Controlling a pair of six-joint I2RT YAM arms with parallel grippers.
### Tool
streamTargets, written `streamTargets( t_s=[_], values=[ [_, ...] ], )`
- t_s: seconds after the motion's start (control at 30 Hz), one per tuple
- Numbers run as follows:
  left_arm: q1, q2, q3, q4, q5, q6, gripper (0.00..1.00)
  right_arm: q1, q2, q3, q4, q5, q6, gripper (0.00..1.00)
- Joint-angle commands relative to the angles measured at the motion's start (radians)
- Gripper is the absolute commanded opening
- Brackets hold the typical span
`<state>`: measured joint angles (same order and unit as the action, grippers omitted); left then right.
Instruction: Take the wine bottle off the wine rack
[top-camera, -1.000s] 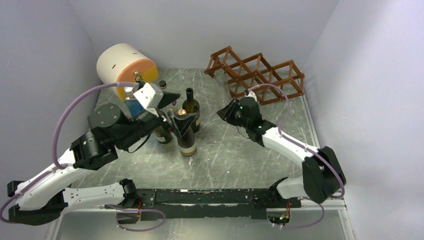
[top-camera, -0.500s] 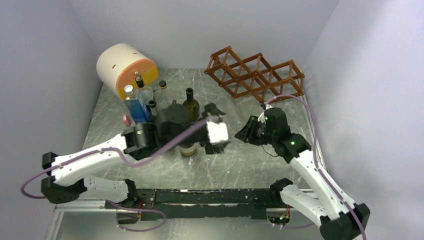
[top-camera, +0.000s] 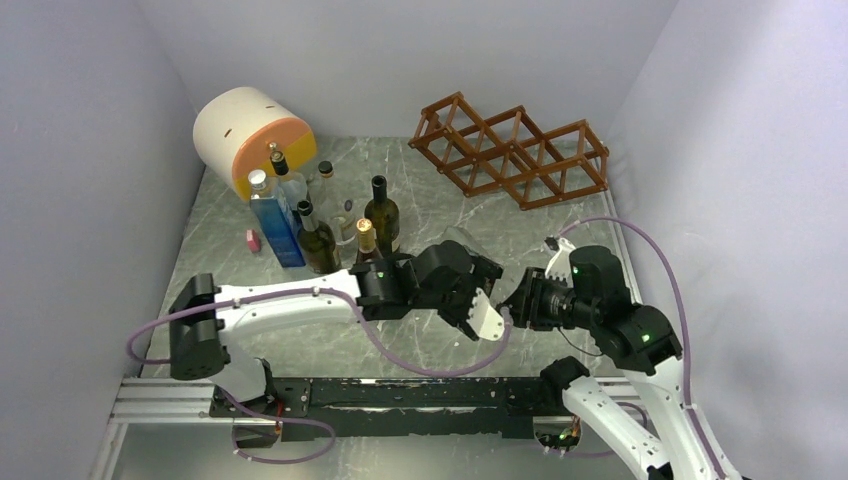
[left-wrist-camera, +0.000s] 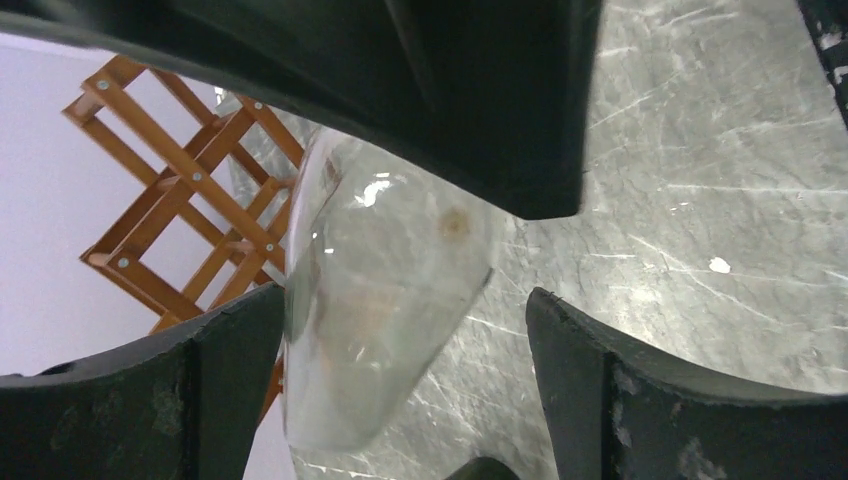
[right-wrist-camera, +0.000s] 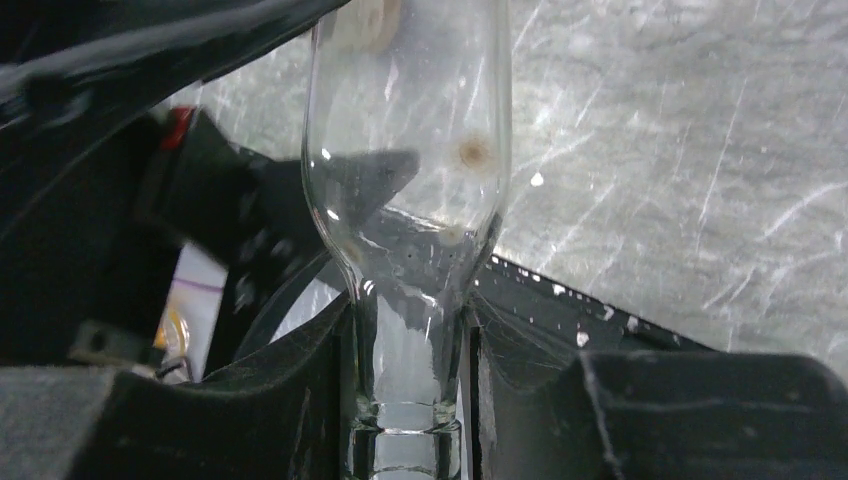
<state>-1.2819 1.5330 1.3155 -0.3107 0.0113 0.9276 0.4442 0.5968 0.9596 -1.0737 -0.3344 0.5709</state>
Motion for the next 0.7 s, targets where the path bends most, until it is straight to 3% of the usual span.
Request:
streamTargets(
  t_s=[0.0,0.07,0.13,0.23,0.3,0.37,0.43,0.6,0.67],
  values=[
    [0.021,0.053,0.054,0.078,0.012,0.043,0.93,-0.001,-0.033,0.074,-0.024,-0.079,-0.057,0.00],
    [0.032,0.076,0.058,0.095,0.028,0.030,0.93,-0.001,-0.037,0.089,-0.039,-0.093,-0.075,0.00],
    [0.037,0.095,0.068,0.099,0.031,0.012,0.99,0.000,-0.035,0.106,-0.057,-0.089,-0.093,0.00],
    [0.048,0.085,0.057,0.151,0.024,-0.055,0.60,-0.001,-0.030,0.140,-0.079,-0.070,-0.125,0.00],
    [0.050,0.056,0.010,0.232,-0.002,-0.102,0.44,-0.002,-0.029,0.157,-0.077,-0.054,-0.133,0.00],
    [0.052,0.032,-0.029,0.288,-0.016,-0.155,0.19,-0.001,-0.027,0.158,-0.061,-0.040,-0.135,0.03],
    [0.052,0.012,-0.054,0.325,-0.019,-0.210,0.08,-0.002,-0.021,0.154,-0.040,-0.008,-0.133,0.21],
    [0.057,-0.026,-0.090,0.392,-0.053,-0.391,0.07,-0.001,-0.002,0.158,0.028,0.143,-0.105,0.61],
    [0.070,-0.037,-0.096,0.408,-0.060,-0.473,0.07,-0.001,-0.009,0.160,0.070,0.203,-0.095,0.71]
  ],
)
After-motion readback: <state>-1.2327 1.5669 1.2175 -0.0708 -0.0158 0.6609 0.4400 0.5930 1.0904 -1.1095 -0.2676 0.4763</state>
